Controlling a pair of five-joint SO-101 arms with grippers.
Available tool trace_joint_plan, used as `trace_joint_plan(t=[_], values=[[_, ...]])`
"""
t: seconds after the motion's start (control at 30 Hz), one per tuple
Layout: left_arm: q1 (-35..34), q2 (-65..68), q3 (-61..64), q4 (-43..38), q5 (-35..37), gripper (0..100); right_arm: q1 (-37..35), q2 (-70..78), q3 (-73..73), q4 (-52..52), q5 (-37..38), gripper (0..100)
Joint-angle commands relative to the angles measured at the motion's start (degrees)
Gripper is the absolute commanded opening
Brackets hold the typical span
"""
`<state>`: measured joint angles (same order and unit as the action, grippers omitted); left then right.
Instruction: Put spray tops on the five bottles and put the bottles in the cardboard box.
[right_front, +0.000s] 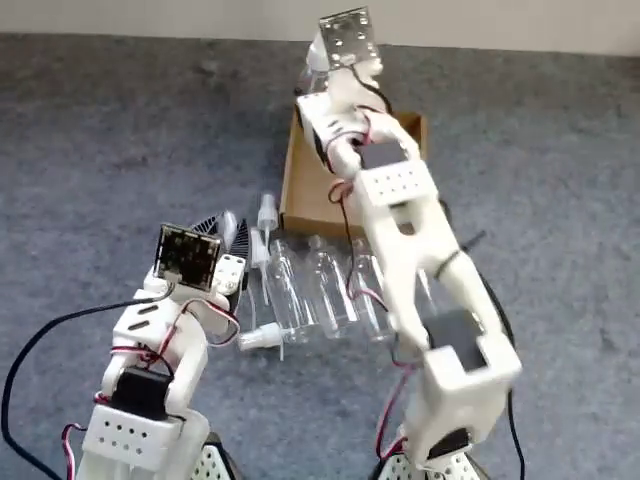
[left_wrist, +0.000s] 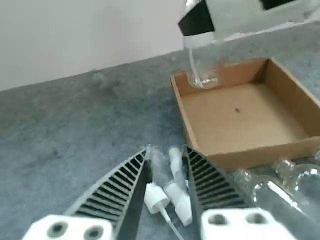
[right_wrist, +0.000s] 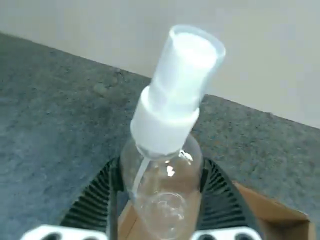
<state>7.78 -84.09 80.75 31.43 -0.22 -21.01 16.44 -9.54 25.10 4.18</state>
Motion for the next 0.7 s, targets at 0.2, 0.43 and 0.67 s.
trace_joint_plan(t=[0.2,0.43,0.67], values=[[-0.84,9.54,-5.05,-3.69,0.26,6,1.54,14.2,-17.19,-1.98,0.09,0.3],[-0.84,10.07,-5.05,-4.04,0.26,6,3.3,22.9,-25.45,-1.98,-7.38,0.3],[-0.84,10.15,-5.05,-4.04,0.26,6,3.21,26.77,-27.56,-1.98,-7.38,0.3]])
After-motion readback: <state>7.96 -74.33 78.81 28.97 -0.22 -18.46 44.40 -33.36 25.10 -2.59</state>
